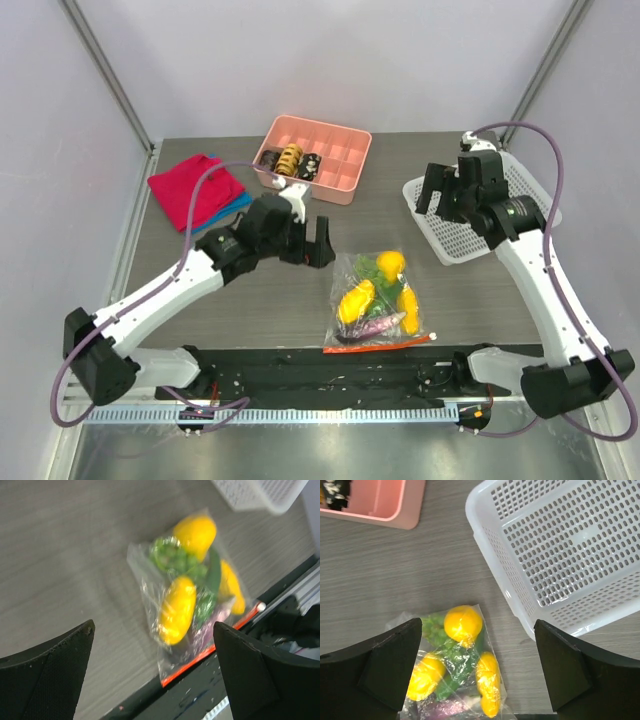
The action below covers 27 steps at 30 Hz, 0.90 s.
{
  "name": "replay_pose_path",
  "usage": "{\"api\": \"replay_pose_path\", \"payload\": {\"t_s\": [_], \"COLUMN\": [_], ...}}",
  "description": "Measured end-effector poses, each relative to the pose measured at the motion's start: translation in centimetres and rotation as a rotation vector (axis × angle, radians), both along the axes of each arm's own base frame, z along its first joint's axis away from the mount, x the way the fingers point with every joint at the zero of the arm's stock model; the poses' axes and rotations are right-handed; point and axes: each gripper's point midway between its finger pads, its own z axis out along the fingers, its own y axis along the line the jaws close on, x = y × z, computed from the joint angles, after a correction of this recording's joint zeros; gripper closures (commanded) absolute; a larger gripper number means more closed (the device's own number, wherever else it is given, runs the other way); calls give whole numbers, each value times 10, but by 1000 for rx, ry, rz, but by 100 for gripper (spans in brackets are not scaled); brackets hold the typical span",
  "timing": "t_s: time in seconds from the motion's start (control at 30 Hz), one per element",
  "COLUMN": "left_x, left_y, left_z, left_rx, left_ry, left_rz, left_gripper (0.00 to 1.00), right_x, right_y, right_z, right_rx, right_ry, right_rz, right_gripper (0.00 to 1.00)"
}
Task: Open the zip-top bag and remove the fake food
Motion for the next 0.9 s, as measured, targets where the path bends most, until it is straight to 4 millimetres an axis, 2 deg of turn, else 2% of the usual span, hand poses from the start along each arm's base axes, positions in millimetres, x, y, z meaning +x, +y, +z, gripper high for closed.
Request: {"api": "replay_pose_path", "payload": {"t_s": [0.1, 0.17, 0.3, 0.37, 0.43, 0.5, 0.57, 0.6, 0.67, 0.77, 0.8, 0.9], "left_x": [-30, -43, -71, -90, -106, -116, -118, -118, -120, -110, -105, -78], "left_y": [8, 7, -8, -18, -25, -31, -37, -42, -53, -68, -71, -64], "left_z": [-34, -43, -73, -99, -125, -147, -167, -177, -185, -176, -172, -166], "left_rx": [41, 47, 63, 88, 124, 156, 186, 192, 165, 100, 75, 45], "left_ry": [41, 55, 95, 135, 174, 212, 243, 257, 296, 262, 255, 235], "left_rz": [-13, -25, -72, -111, -138, -151, -151, -146, -151, -142, -129, -52], "left_gripper": [0, 0, 0, 0, 0, 1, 14, 30, 40, 91, 100, 100], "right_x": [-13, -19, -29, -30, -37, -46, -54, -56, -61, -66, -67, -71], "right_y": [3, 5, 22, 26, 25, 23, 21, 20, 20, 22, 23, 30], "right_z": [16, 26, 36, 31, 16, 6, 7, 9, 15, 18, 17, 0], "right_rx": [45, 81, 225, 259, 258, 241, 223, 218, 209, 206, 210, 234], "right_ry": [-49, -78, -76, -57, -25, -1, -4, -14, -40, -55, -56, -16], "right_rz": [9, 10, 58, 78, 93, 105, 122, 129, 151, 183, 193, 227], "right_gripper": [0, 0, 0, 0, 0, 0, 0, 0, 0, 0, 0, 0]}}
